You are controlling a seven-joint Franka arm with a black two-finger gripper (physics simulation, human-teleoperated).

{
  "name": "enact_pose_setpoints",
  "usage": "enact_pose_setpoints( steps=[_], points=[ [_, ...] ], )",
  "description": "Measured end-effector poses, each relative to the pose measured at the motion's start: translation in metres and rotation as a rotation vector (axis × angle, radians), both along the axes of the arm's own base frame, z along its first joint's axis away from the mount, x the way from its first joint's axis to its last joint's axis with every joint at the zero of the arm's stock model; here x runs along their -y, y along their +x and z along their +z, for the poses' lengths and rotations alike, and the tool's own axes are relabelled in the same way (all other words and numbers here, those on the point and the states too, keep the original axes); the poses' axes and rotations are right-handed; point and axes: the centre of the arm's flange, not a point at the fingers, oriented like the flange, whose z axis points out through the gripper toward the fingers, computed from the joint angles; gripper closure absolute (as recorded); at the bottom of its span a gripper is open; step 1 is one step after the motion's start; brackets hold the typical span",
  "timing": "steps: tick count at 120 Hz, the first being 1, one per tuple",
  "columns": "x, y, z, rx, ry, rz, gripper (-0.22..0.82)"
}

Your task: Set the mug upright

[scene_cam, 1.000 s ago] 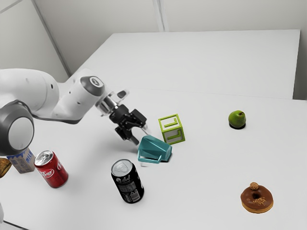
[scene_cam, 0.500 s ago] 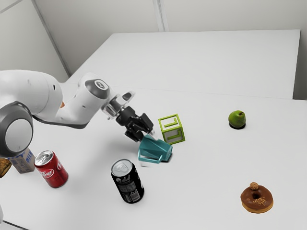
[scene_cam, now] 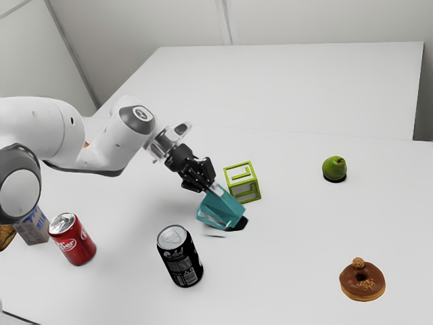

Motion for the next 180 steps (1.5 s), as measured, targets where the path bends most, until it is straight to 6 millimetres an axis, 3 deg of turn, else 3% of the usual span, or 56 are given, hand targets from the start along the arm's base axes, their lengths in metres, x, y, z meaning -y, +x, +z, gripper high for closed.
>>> enact_pose_setpoints(
  steps=[8, 30, 45, 69, 88, 103, 141, 180],
  points=[
    [0.002, 0.000, 0.011, 0.009, 0.005, 0.000, 0.77],
    [0.016, -0.009, 0.081, 0.132, 0.181, -0.115, 0.78],
    [0.019, -0.011, 0.097, 0.204, 0.392, -0.206, 0.78],
    [-0.002, -0.006, 0.088, 0.242, 0.662, -0.282, 0.78],
    [0.026, -0.007, 0.071, 0.255, 0.792, -0.382, 0.78],
    [0.039, -0.015, 0.062, 0.242, 0.823, -0.391, 0.78],
    [0.063, -0.012, 0.056, 0.233, 0.832, -0.332, 0.78],
    [0.064, -0.009, 0.047, 0.198, 0.833, -0.271, 0.75]
  ],
)
